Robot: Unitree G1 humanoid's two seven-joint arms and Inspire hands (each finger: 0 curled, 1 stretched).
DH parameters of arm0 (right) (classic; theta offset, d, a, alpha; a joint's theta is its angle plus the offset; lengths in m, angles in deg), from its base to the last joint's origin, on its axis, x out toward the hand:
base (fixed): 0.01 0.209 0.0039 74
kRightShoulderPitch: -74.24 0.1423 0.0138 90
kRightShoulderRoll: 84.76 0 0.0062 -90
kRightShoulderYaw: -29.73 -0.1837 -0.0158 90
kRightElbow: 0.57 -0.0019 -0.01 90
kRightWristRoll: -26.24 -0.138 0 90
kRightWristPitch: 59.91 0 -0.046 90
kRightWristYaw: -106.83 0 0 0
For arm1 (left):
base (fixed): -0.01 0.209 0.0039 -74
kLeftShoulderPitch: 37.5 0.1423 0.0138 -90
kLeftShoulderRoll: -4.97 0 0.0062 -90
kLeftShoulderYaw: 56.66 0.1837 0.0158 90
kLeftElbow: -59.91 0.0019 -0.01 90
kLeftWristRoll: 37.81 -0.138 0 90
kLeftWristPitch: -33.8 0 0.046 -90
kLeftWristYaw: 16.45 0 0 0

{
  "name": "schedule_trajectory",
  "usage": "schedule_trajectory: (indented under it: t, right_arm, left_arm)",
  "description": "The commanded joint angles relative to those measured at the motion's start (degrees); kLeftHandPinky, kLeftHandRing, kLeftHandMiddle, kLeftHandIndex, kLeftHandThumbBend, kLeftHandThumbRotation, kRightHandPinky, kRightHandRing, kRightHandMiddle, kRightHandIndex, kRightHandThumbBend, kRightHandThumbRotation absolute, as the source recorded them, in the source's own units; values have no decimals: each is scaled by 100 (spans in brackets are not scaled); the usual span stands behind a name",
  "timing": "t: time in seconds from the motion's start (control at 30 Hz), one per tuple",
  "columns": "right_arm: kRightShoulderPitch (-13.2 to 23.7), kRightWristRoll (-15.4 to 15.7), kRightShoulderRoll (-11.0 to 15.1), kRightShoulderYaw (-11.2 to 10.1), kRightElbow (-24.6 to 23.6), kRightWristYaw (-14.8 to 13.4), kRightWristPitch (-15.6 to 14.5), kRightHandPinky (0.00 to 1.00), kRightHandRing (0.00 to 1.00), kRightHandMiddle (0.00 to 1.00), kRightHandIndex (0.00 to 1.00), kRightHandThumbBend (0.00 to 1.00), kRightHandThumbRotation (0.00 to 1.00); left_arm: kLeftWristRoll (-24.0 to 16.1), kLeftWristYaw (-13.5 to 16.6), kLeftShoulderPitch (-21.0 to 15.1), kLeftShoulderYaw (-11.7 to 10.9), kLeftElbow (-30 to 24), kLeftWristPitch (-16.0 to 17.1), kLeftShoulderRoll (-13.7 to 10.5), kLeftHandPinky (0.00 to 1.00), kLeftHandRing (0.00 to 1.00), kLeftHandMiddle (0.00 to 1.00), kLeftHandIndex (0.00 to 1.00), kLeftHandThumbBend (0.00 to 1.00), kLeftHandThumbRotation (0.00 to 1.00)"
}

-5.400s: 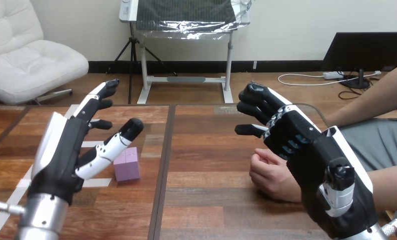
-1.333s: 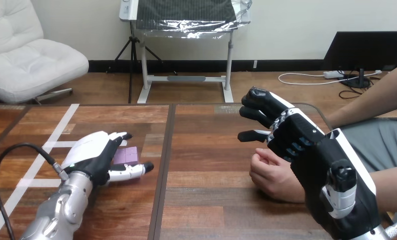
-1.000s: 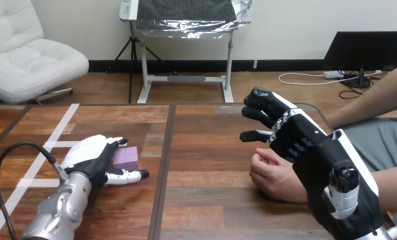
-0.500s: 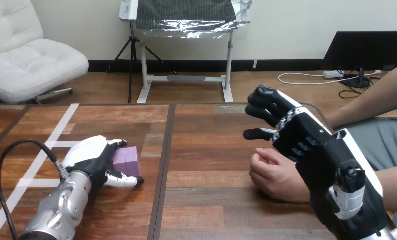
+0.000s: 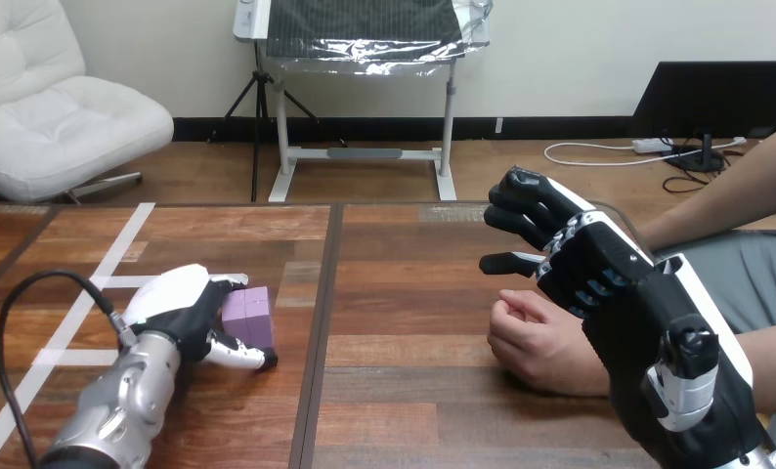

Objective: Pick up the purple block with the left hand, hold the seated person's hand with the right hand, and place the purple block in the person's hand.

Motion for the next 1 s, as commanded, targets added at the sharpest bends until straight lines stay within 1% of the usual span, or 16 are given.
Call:
schedule_trajectory:
  t: [0.0,0.03,0.17,0.33,0.57,0.77,0.97]
  right_arm:
    - [171,-12,-36,-52,-286,-42,120,75,89,89,88,100,100]
    - [171,-8,-38,-52,-287,-44,123,75,89,89,88,100,100]
    - [178,-24,-45,-48,-277,-33,131,75,89,89,88,100,100]
    - [196,-2,-64,-42,-258,-39,162,75,88,89,88,100,100]
    - [199,-31,-62,-34,-252,-28,162,74,88,89,88,100,100]
    - [206,-22,-69,-30,-251,-36,160,74,88,89,88,100,100]
    - [216,-15,-67,-31,-246,-36,158,74,88,89,88,100,100]
  left_arm:
    - [12,179,-489,15,101,-149,27,93,86,81,81,81,23]
    - [22,200,-490,9,109,-160,35,90,84,80,80,81,21]
    - [60,268,-494,-10,140,-191,64,85,80,79,78,81,18]
    - [86,273,-509,-6,162,-245,82,80,76,78,77,79,15]
    - [141,271,-507,-14,137,-259,90,76,74,77,75,78,13]
    - [188,307,-515,-23,134,-326,117,67,71,75,73,77,11]
    - [274,331,-479,-41,28,-343,124,61,66,70,69,76,8]
